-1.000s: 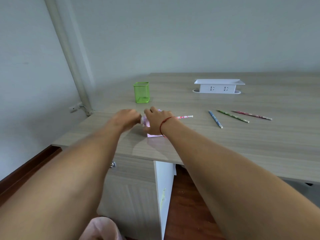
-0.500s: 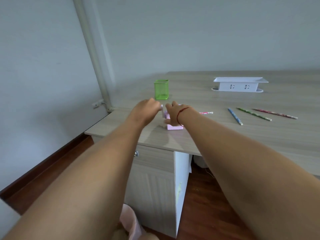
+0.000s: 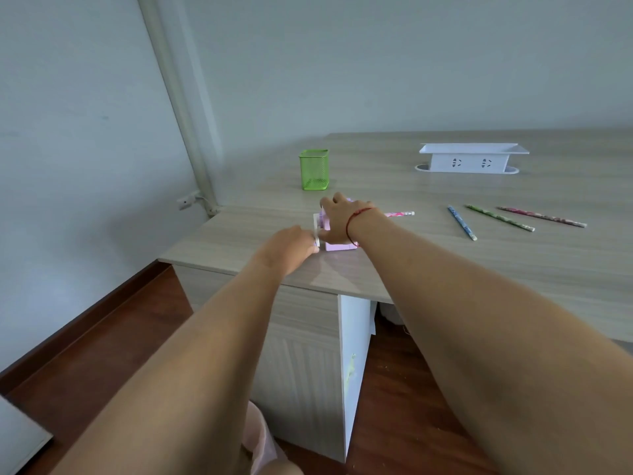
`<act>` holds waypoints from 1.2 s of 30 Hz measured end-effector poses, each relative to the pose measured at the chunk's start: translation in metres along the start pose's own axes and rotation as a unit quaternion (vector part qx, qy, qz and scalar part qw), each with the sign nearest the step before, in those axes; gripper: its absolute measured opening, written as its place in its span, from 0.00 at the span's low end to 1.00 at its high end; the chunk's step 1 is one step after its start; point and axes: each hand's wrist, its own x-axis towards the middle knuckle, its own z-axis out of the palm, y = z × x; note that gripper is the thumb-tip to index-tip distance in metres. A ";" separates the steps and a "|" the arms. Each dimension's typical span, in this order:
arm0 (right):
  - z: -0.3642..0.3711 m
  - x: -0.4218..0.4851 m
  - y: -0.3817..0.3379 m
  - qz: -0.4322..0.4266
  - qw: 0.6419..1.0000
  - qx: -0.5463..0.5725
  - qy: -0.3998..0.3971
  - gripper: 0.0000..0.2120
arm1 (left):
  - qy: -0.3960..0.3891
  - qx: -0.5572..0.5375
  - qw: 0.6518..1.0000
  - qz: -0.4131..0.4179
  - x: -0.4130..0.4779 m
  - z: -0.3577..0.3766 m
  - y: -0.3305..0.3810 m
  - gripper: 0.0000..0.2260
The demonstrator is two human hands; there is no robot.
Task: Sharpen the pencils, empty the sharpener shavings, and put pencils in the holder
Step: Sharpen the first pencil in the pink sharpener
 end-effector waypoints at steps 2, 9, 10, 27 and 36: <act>0.004 0.002 0.000 0.003 1.000 0.000 0.011 0.28 | -0.018 0.013 1.000 -0.002 0.009 0.002 -0.002 0.13; 0.008 0.007 -0.004 0.001 0.999 0.006 0.039 0.26 | -0.031 0.063 0.997 0.029 0.030 -0.003 -0.018 0.16; 0.009 0.007 -0.005 -0.001 0.999 0.004 0.040 0.25 | -0.030 0.075 0.996 0.034 0.032 -0.005 -0.019 0.16; -0.006 0.011 -0.005 0.040 0.998 -0.014 -0.053 0.29 | 0.089 0.209 0.969 0.097 0.063 -0.051 -0.025 0.13; -0.005 0.012 -0.006 0.044 0.997 -0.020 -0.064 0.31 | 0.109 0.199 0.971 0.074 0.046 -0.053 -0.023 0.11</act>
